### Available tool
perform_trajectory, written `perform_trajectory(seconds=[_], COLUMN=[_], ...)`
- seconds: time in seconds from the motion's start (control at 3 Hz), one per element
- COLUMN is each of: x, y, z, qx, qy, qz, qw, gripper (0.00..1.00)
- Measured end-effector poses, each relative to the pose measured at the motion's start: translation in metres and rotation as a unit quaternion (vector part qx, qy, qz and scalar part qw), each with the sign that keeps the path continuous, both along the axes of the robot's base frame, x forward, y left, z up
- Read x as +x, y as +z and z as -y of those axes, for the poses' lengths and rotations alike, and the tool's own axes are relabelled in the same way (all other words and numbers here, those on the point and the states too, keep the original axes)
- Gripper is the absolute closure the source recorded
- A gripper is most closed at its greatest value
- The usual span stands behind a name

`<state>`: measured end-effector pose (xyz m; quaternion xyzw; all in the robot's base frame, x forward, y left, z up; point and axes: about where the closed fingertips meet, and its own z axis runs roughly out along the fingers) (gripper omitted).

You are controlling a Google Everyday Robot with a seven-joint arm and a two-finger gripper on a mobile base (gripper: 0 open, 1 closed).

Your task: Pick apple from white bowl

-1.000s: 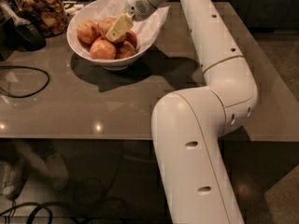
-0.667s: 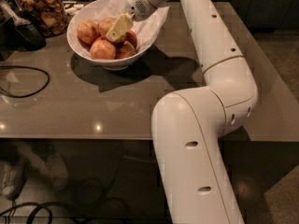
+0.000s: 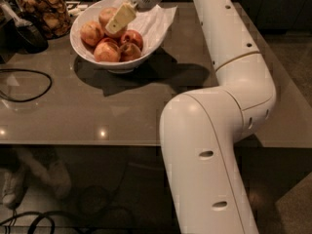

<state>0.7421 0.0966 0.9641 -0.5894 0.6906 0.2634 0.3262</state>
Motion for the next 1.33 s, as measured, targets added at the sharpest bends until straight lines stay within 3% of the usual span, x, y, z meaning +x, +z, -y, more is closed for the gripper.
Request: perform_trajectory(seconds=[0.33, 0.67, 1.33], x=[-0.017, -0.034, -0.085], y=[0.041, 0.062, 0.100], z=[-0.006, -0.015, -0.035], qx=[0.009, 0.014, 0.038], qy=[-0.002, 0.004, 0.052], qz=[0.022, 0.026, 0.019], qw=[0.9997, 0.9996, 0.9978], gripper=[1.00, 1.00, 1.00])
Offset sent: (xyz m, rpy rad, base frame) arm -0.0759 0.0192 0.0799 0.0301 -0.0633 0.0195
